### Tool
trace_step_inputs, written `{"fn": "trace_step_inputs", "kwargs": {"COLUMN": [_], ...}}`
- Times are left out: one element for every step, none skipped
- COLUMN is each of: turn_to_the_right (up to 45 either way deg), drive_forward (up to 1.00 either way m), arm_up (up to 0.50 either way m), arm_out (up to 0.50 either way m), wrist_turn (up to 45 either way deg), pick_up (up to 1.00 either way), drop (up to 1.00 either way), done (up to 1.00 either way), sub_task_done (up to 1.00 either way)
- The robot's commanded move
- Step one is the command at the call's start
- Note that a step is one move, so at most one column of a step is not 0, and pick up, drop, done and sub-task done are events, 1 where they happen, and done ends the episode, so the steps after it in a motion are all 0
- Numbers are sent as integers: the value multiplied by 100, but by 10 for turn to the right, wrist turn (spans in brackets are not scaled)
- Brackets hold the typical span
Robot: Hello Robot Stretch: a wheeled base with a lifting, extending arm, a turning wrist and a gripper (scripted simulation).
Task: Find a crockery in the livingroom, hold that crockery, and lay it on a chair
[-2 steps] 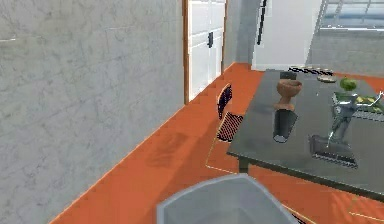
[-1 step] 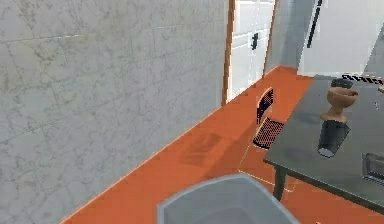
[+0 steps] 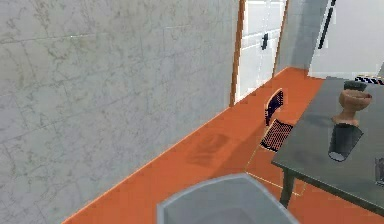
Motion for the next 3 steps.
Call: {"fn": "trace_step_inputs", "kwargs": {"turn_to_the_right": [0, 0, 0], "drive_forward": [0, 0, 0], "arm_up": [0, 0, -38], "arm_out": [48, 0, 0], "wrist_turn": [0, 390, 0], "pick_up": [0, 0, 0], "drop": [0, 0, 0], "done": [0, 0, 0], "sub_task_done": [0, 0, 0]}}
